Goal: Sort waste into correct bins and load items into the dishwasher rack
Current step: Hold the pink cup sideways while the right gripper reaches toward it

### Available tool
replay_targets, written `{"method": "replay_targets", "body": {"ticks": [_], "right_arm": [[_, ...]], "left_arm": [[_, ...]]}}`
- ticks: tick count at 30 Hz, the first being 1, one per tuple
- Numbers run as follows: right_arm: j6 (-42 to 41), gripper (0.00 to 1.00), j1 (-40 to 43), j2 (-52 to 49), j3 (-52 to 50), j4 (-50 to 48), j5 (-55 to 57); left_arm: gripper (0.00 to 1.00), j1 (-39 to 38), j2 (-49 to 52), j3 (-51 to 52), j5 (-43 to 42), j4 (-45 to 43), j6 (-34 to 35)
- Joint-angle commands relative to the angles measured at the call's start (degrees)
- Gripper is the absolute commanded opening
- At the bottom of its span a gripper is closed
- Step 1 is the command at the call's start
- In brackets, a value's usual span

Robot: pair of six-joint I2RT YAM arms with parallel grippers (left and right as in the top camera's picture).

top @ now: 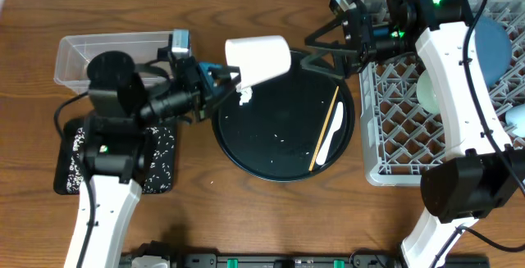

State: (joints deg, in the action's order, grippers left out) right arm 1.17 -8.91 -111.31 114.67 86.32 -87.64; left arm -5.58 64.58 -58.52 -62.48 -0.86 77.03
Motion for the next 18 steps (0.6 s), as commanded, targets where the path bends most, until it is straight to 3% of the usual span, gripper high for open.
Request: {"method": "replay_targets", "body": {"ticks": [1, 11, 18], "right_arm": [[-6.1, 0.99, -2.1, 1.0, -0.1, -1.7, -1.6], [-22.7, 0.99, -4.1, 1.0, -0.1, -15.3, -1.7], [-23.9, 0.99, -4.3, 1.0, -0.1, -16.3, -1.6]], "left_arm": [[0.06, -1.1, 1.8, -0.7, 0.7, -3.4, 4.0], [0.06, -5.1, 6.6, -0.7, 3.7, -7.2, 5.4], [0.06, -5.1, 6.9, -0.7, 4.5, -8.7, 5.8]]}}
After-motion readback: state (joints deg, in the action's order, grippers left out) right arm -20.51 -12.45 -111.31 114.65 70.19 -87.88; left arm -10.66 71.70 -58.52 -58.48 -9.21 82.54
